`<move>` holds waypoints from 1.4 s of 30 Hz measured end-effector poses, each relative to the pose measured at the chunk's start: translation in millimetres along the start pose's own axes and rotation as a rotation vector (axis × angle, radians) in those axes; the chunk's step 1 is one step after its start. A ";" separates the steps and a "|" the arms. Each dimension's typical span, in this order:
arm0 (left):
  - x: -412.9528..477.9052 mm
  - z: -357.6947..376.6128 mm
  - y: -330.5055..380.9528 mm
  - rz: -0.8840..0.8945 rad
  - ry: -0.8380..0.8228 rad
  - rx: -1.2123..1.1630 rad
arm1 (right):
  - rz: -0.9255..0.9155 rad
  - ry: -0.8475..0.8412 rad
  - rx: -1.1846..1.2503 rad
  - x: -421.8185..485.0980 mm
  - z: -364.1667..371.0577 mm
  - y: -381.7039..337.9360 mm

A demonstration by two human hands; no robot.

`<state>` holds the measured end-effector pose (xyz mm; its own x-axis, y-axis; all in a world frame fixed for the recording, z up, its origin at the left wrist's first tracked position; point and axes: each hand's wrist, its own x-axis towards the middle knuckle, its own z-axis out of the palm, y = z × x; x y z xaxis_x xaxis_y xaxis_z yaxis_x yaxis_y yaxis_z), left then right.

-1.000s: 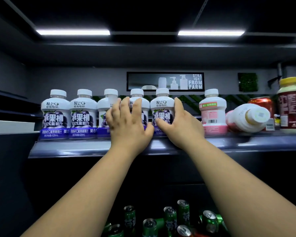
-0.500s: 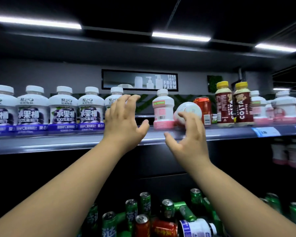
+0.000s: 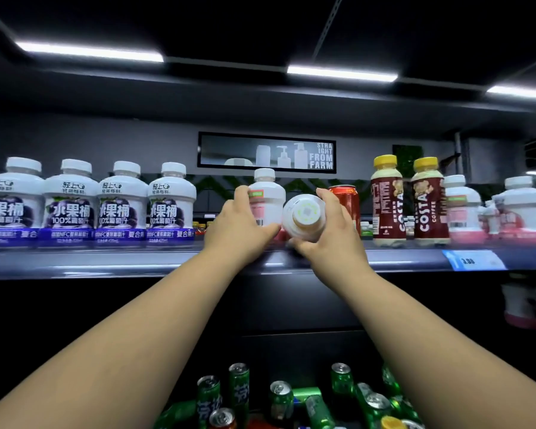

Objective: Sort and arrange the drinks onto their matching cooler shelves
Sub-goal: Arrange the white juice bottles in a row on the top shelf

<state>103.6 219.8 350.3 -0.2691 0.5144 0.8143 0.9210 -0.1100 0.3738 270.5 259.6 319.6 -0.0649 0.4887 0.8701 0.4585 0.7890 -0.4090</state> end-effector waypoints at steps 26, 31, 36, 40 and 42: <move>15.3 -12.3 -25.2 -0.085 -0.032 0.011 | 0.188 -0.006 0.195 67.9 26.5 -14.9; 13.5 -13.0 -26.3 -0.091 0.004 0.034 | 0.163 -0.147 0.020 61.3 29.6 -13.2; 10.2 -11.8 -23.2 -0.088 0.013 0.051 | 0.211 -0.283 0.031 61.9 28.8 -15.0; 12.0 -11.4 -25.4 -0.122 0.020 0.044 | 0.184 -0.255 0.000 57.2 27.7 -14.9; 10.7 -11.1 -24.9 -0.116 0.012 0.082 | 0.176 -0.290 0.029 56.1 26.7 -14.9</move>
<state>74.7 218.6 354.6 -0.3782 0.5093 0.7730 0.9031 0.0197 0.4289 236.4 285.2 367.2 -0.2384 0.7004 0.6728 0.4599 0.6916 -0.5570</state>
